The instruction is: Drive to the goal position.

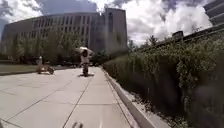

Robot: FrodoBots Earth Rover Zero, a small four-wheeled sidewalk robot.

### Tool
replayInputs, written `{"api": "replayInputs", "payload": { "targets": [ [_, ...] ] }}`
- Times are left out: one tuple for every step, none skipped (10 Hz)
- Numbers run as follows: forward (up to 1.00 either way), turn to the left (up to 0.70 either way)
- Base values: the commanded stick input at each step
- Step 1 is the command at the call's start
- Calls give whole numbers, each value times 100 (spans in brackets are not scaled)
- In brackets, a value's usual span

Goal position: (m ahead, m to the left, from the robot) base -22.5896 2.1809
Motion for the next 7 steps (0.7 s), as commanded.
{"api": "replayInputs", "payload": {
  "targets": [
    [4, 0],
    [4, 0],
    [4, 0],
    [4, 0],
    [5, 0],
    [4, 0],
    [4, 0]
  ]
}}
